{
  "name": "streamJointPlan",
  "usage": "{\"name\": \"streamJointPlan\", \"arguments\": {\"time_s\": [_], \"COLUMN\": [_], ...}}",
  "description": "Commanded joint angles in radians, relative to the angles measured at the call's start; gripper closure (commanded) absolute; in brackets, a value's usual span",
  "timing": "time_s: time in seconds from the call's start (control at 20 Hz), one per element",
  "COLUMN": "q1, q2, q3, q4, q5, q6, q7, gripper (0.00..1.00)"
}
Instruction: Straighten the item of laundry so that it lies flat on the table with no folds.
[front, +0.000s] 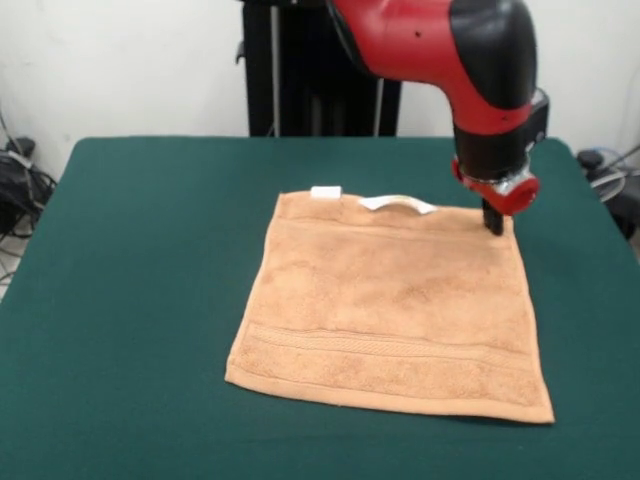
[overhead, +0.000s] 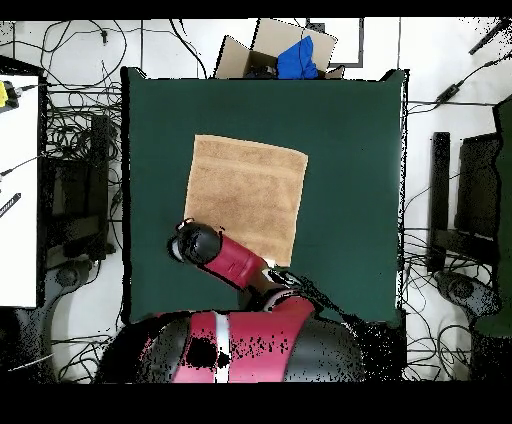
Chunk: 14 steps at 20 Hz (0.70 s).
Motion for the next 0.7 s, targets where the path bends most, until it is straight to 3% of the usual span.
{"name": "streamJointPlan", "arguments": {"time_s": [0.05, 0.25, 0.7], "q1": [-0.031, -0.075, -0.104], "q2": [0.023, -0.084, -0.286], "q3": [-0.296, -0.265, -0.228], "q4": [-0.279, -0.275, -0.31], "q5": [-0.16, -0.245, -0.317], "q6": [0.171, 0.312, 0.637], "q7": [-0.131, -0.067, 0.002], "gripper": [1.0, 1.0, 1.0]}}
